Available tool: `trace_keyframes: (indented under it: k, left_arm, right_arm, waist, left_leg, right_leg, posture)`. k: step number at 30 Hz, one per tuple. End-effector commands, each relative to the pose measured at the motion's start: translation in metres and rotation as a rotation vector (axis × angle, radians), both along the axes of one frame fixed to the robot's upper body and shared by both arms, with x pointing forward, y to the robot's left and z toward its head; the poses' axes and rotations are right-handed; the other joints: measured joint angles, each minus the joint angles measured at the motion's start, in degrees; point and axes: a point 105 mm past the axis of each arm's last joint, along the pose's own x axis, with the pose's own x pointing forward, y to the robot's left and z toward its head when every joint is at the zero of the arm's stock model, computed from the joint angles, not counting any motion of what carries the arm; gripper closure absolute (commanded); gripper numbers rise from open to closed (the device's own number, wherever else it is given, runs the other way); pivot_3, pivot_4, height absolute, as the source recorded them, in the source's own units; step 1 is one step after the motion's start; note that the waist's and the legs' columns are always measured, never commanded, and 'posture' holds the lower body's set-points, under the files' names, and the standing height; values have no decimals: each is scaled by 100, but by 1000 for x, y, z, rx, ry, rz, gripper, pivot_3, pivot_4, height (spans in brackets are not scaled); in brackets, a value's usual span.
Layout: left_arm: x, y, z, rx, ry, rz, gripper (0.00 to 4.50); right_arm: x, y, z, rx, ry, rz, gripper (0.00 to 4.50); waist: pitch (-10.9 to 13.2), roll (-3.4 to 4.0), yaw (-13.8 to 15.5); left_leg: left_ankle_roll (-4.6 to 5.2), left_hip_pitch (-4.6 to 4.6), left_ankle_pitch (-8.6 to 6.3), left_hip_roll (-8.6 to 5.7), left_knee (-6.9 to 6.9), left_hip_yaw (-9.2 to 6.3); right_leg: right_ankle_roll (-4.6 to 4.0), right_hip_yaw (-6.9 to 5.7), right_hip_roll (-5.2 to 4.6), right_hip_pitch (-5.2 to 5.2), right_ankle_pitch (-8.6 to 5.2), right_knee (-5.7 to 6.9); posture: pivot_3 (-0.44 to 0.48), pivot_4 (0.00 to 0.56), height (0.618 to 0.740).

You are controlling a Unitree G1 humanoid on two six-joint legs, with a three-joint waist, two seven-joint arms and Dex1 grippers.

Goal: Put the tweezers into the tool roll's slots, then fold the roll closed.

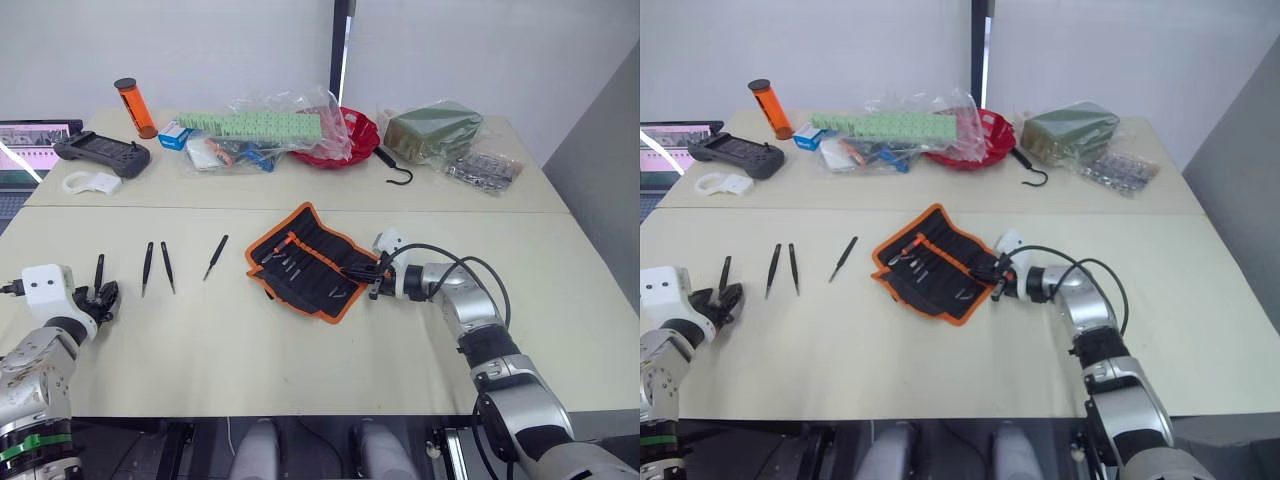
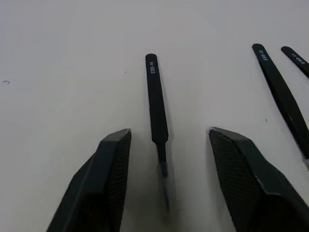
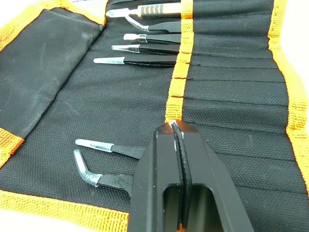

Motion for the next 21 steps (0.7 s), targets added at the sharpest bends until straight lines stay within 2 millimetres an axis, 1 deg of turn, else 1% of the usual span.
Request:
trace_keyframes:
  k: [1,5,7,10,13,15,17,18,19,21]
  left_arm:
    - [2,-2,0,4,2,7,3153]
    - [-3,2,-2,-16,2,38,4482]
    - [-6,7,0,-22,-11,56,4482]
    - [-7,13,11,-14,-52,68,4482]
    - [-3,11,35,3,-139,43,4482]
    - [3,1,58,-12,-216,-7,4482]
    - [8,-17,80,31,-258,-103,4482]
    - [12,-33,91,57,-273,-174,4482]
    - [13,-49,99,90,-275,-246,4482]
    - [13,-70,104,134,-258,-343,4482]
  right_arm:
    - [-2,-3,-7,-18,25,-4,4500]
    - [-2,-3,-7,-21,24,-5,4500]
    - [-3,-3,-7,-22,24,-5,4500]
    - [-3,-1,-8,-22,25,-2,4500]
    - [-3,-1,-8,-22,27,-3,4500]
    - [-3,-3,-10,-34,26,-13,4500]
    - [-1,-8,-13,-50,22,-32,4500]
    - [-1,-11,-13,-49,22,-42,4500]
    - [-1,-13,-12,-45,19,-48,4500]
    - [-1,-14,-11,-37,16,-54,4500]
  waist:
    - [0,0,0]
    - [0,0,-1]
    - [0,1,-7]
    - [0,0,-21]
    - [0,0,-23]
    - [0,0,-19]
    - [0,-6,-3]
    - [-1,-7,-2]
    - [-1,-8,-2]
    - [0,-4,-3]
  left_leg:
    - [0,0,0,0,0,0]
    - [0,0,0,0,0,0]
    - [0,0,0,0,0,0]
    - [0,0,0,0,-1,0]
    - [0,-1,0,1,-1,0]
    - [0,-2,0,2,-1,-1]
    - [0,-8,0,2,3,-6]
    - [0,-9,0,1,5,-7]
    - [-1,-9,0,1,6,-6]
    - [-1,-8,0,-2,4,-5]
  right_leg:
    - [0,0,0,0,0,0]
    - [0,0,-1,0,0,0]
    - [0,0,-1,0,0,0]
    - [0,0,0,-1,0,0]
    - [0,-1,1,-2,0,0]
    - [0,-1,1,-2,0,0]
    - [0,-7,1,-2,0,0]
    - [0,-7,1,-2,0,-1]
    - [1,-7,1,-1,1,-1]
    - [1,-4,-1,1,1,-2]
  posture:
    - [0,150,740]
    - [0,150,740]
    - [0,150,740]
    - [0,150,740]
    - [0,150,740]
    - [0,150,740]
    - [0,150,740]
    - [0,150,740]
    - [0,150,740]
    - [0,150,740]
